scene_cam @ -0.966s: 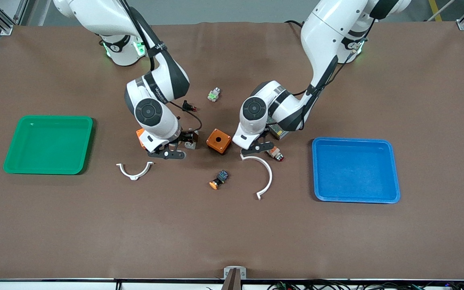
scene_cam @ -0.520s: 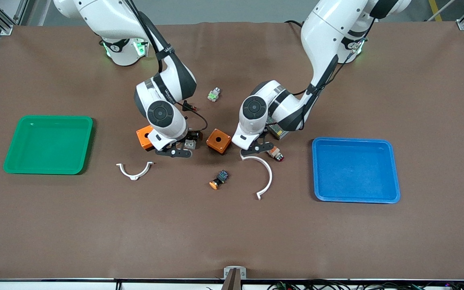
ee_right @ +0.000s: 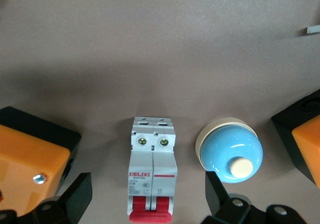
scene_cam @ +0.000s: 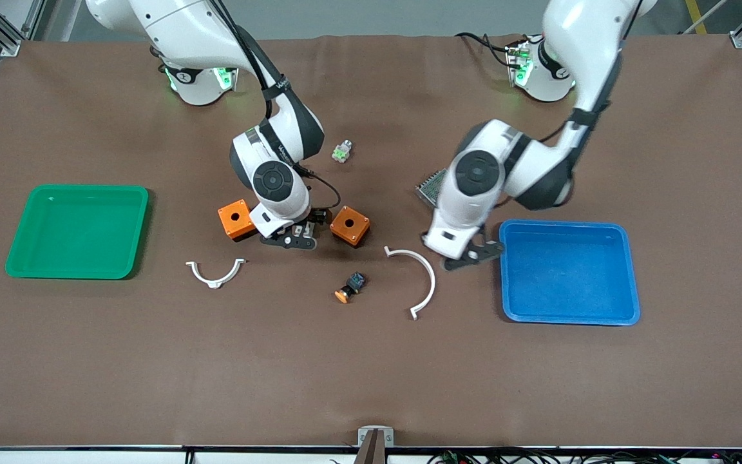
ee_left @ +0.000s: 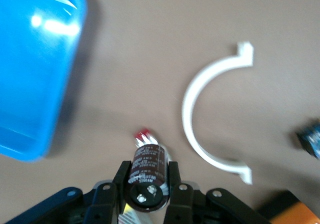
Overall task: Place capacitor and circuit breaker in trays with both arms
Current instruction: 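Carry the capacitor into the blue tray while the right gripper carries the breaker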
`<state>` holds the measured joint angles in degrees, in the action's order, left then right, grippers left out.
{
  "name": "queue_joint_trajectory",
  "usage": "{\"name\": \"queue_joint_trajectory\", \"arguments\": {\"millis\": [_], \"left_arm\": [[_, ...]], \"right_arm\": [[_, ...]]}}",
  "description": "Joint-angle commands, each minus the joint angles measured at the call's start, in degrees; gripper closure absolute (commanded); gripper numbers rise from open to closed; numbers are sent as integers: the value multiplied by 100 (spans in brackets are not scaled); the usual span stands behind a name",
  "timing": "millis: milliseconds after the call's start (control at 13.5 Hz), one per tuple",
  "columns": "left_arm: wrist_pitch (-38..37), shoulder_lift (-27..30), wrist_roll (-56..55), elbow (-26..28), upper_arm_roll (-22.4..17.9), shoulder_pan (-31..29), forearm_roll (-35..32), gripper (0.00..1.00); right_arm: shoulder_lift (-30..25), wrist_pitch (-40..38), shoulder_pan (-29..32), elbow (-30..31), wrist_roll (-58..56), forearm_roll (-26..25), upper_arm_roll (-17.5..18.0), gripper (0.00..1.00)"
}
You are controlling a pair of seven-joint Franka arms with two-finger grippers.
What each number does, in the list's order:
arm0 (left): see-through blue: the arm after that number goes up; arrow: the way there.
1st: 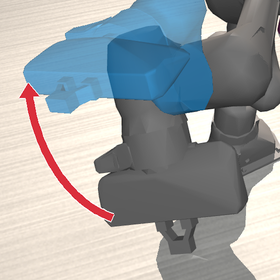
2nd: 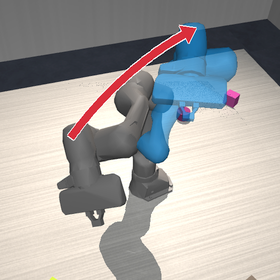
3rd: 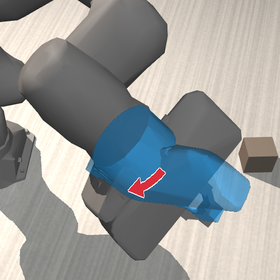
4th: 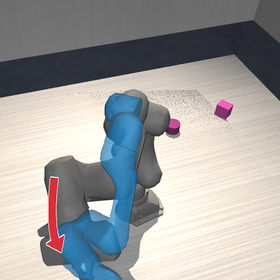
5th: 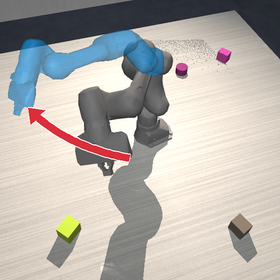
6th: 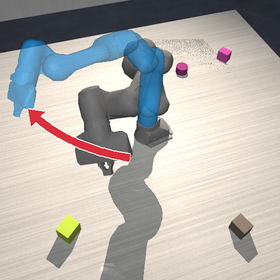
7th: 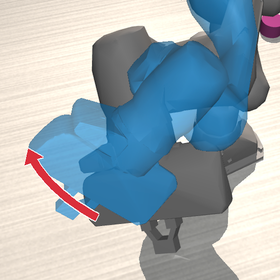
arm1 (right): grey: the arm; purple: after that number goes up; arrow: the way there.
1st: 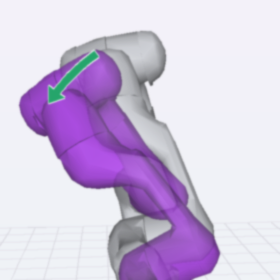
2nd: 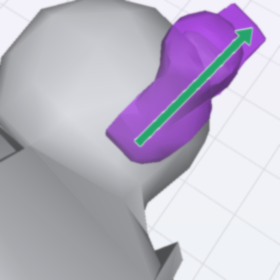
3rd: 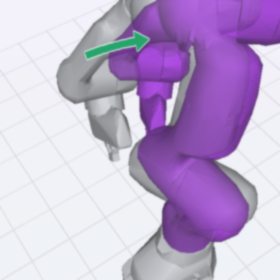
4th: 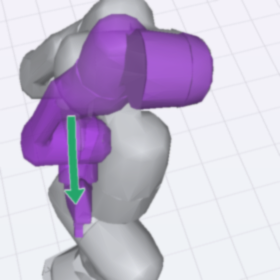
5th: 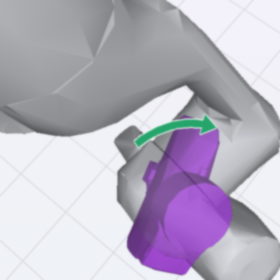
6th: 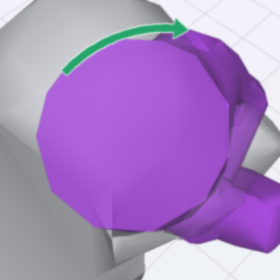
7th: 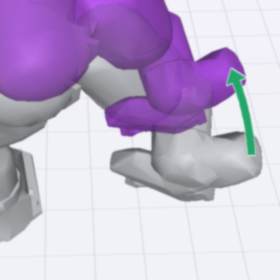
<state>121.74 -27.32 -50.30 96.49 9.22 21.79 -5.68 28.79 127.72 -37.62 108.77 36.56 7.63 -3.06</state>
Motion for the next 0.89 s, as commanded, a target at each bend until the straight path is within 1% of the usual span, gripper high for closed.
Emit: {"name": "queue_joint_trajectory", "arguments": {"millis": [0, 149, 372, 520, 595, 669, 818], "left_arm": [[-185, 183, 711, 159, 44, -690, -144, 100], [-300, 218, 1335, 168, 62, -1218, -179, 100], [-327, 227, 2031, 308, 62, -1773, -179, 100], [-266, 122, 2357, 379, 71, -2211, -179, 99], [-195, 26, 2497, 466, 88, -2405, -179, 99], [-56, -36, 2603, 536, 88, -2529, -170, 99], [549, -150, 2700, 869, 88, -2714, -170, 99]], "right_arm": [[-31, 42, -52, 57, 79, 63, -37, 7], [-14, 51, -70, 57, 79, 81, -37, 20], [-5, 51, -70, 57, 79, 81, -37, 43], [-5, 51, -70, 57, 79, 81, -37, 63], [-5, 51, -70, 57, 79, 81, -37, 69], [-5, 42, -70, 48, 88, 81, -37, 75], [-31, -36, -61, 39, 175, 81, -37, 78]]}}
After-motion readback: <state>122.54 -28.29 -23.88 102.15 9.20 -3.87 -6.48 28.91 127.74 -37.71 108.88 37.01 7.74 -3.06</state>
